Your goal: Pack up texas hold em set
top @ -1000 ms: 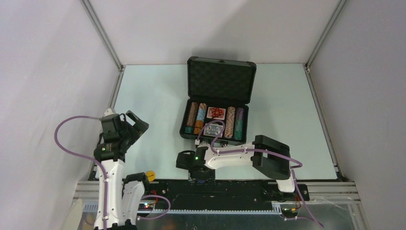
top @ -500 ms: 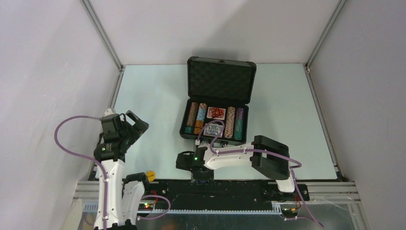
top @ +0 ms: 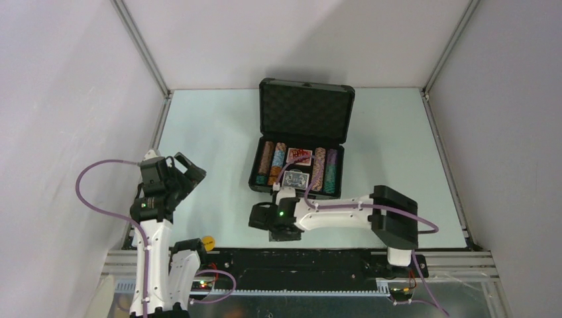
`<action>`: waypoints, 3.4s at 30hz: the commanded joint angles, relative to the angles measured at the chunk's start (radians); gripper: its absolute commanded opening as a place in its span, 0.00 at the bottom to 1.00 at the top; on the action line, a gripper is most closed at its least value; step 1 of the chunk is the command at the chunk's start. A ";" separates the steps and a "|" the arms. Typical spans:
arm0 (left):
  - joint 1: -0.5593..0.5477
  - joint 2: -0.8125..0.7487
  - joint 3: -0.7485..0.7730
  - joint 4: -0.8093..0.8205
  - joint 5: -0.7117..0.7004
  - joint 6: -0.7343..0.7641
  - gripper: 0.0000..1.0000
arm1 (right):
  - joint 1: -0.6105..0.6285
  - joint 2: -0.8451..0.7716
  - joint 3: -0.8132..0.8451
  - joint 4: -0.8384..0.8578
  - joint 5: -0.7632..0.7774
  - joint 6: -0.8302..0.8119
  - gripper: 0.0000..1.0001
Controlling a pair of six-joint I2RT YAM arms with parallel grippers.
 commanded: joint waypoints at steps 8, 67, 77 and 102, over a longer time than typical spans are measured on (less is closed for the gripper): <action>-0.005 -0.005 0.005 0.021 -0.004 0.018 0.98 | -0.226 -0.153 0.034 0.021 0.137 -0.244 0.44; -0.005 0.006 0.030 0.019 -0.041 0.021 0.98 | -0.473 0.010 0.243 0.085 0.145 -0.613 0.71; 0.007 0.007 0.155 -0.044 -0.076 0.041 0.98 | -0.176 -0.014 0.247 0.209 0.000 -0.607 0.72; 0.005 -0.036 0.542 -0.248 -0.034 0.059 0.98 | -0.016 0.458 0.491 0.938 -0.437 -0.811 0.24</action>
